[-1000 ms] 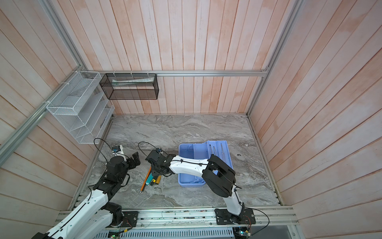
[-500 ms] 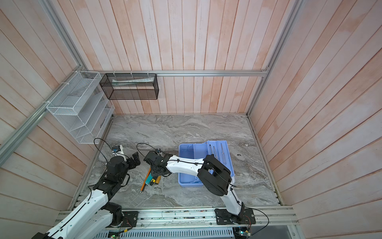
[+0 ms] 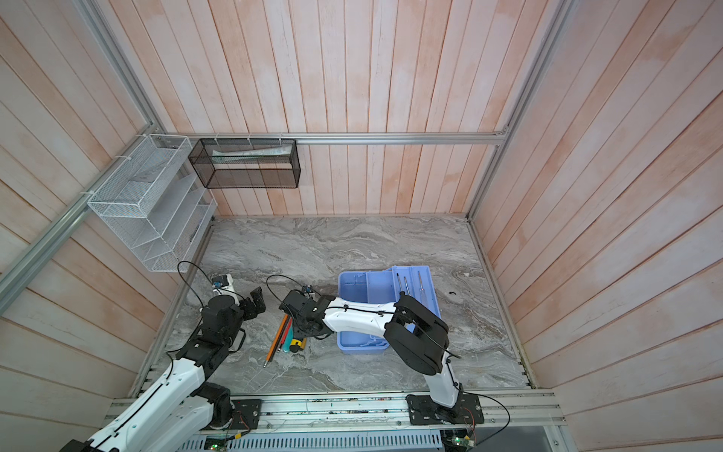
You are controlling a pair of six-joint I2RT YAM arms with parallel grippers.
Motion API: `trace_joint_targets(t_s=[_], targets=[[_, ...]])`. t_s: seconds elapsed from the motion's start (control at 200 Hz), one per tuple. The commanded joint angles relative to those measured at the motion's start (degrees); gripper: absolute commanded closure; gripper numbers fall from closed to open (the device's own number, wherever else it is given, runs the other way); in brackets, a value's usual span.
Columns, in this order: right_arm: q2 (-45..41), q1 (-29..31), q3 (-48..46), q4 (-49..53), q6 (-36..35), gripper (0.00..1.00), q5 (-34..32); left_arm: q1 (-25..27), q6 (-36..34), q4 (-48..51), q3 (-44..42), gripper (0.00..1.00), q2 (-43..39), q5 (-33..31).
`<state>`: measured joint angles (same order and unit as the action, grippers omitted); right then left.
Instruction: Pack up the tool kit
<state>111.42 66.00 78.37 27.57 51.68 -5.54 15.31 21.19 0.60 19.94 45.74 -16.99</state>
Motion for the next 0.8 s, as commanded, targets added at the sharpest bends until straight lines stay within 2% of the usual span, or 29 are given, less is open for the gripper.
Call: trace_joint_targets(t_s=[0.0,0.165,0.34,0.57,0.795], targets=[[-2.0,0.6,-3.2,-0.4,2.1,0.72,0.7,-0.4,0.1,-0.3,0.2,0.0,-0.6,-0.7],[-2.5,0.6,-4.3,0.9,2.5,0.72,0.8,-0.4,0.2,-0.4,0.1,0.0,-0.8,-0.7],[-4.2,0.5,-4.8,0.0,3.4,0.6,0.0,-0.4,0.2,-0.3,0.2,0.0,-0.9,-0.7],[-5.4,0.4,-5.2,-2.1,4.1,0.55,0.7,-0.4,0.1,-0.4,0.0,0.0,-1.0,-0.8],[-1.4,0.2,-3.6,-4.3,3.4,0.5,3.0,-0.4,0.1,-0.4,0.0,0.0,-0.9,-0.7]])
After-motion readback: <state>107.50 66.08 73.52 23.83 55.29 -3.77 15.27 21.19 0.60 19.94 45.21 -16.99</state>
